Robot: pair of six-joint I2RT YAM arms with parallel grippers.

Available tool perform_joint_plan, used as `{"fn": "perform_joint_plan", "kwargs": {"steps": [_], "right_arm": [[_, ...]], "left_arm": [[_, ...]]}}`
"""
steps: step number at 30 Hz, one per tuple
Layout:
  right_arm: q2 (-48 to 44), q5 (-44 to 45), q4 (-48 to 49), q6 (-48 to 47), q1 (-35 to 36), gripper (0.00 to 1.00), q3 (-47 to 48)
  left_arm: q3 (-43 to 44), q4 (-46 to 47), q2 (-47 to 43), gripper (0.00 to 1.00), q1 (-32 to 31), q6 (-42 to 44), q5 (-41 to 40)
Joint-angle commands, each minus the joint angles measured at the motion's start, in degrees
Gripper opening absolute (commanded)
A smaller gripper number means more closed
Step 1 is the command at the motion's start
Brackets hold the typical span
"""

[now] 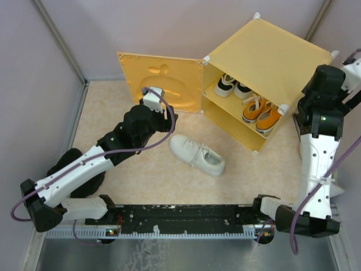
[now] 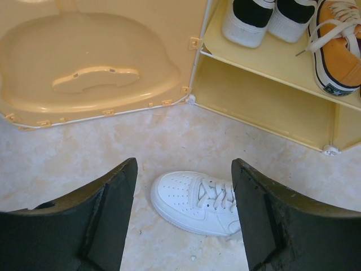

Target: Place and organize the shoes in the shoe cabinet

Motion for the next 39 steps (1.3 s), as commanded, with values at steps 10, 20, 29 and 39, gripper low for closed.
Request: {"fn": "perform_joint_plan", "kwargs": {"steps": [10,20,29,39], "right_arm": [[-13.8,-17.6,0.3,13.1,-18.8,0.90,-27.3],[-12.4,-24.0,4.9,15.0,-30.6,0.90,-40.1],[-6.1,-23.3,8.5,16.7,-33.7,0.90,-44.2],[-1.9,-16.8,10.2,13.5,-33.8,0.89,-39.7]], "left_arm": [[0.2,0.3,-1.0,0.74,-0.1,-1.8,4.6],[-0.6,1.2,-2.6,0.74,-0.3,-2.1,5.3],[-1.7,2.6,-3.8,0.74,-0.3,-3.1,6.9],[-2.9,3.9,-5.3,0.74,-0.3,-3.2,5.7]]}}
